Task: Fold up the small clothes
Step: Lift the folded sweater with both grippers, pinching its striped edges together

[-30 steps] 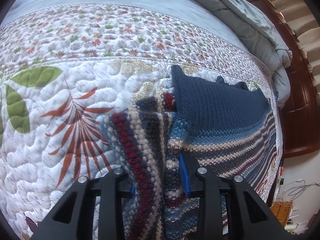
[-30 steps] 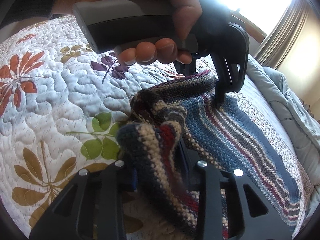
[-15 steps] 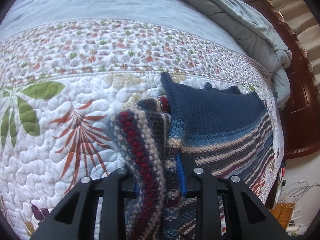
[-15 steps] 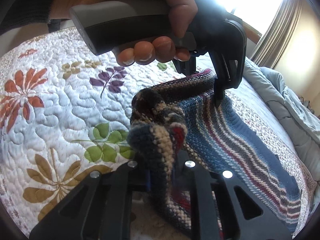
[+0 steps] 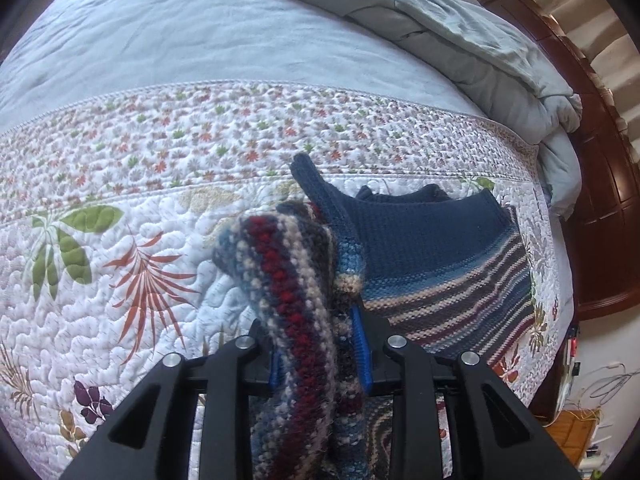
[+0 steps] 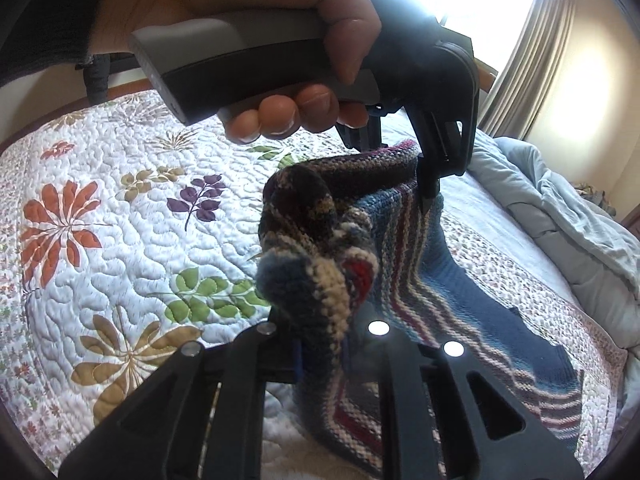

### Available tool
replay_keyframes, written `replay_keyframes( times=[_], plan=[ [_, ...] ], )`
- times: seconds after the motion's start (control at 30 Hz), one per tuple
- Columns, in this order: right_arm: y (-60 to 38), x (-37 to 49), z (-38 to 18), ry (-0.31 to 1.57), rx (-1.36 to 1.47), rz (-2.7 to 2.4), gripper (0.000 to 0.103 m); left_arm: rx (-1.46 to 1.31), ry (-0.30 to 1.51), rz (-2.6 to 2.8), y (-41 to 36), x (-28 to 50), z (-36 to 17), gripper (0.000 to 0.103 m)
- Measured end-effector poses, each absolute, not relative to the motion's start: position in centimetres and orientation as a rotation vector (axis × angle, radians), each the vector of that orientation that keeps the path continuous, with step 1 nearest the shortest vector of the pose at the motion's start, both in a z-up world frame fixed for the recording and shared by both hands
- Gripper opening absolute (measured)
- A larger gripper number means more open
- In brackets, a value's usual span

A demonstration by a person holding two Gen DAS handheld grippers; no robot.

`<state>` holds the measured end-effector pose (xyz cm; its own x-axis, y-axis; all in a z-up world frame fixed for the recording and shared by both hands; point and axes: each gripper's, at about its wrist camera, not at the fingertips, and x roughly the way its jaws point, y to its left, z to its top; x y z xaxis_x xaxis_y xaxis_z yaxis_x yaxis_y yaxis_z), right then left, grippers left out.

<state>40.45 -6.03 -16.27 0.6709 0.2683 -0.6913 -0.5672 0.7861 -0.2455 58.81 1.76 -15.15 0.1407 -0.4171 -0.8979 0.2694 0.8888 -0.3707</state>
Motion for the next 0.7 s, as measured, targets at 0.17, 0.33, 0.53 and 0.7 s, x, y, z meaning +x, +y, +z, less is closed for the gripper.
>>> replay_keyframes(
  times=[0.17,0.33,0.53,0.7],
  plan=[
    [-7.5,40.5,-14.9,0.674,-0.443,0.48,0.012,-0.12,1.334,-0.487,0.4,58.7,-13.7,0.028],
    [-9.5,40.5,-13.8,0.669,-0.387,0.472,0.012,-0.102,1.332,-0.475,-1.3,58.8,-12.7,0.028],
    [-11.2,40.3,-13.0,0.655,-0.361,0.458,0.012,-0.074,1.326,-0.47,-3.4,58.5,-11.3,0.028],
    [-12.7,40.1,-12.1,0.643,-0.343,0.448,0.012,-0.06,1.323,-0.466,-4.7,58.4,-10.4,0.028]
  ],
)
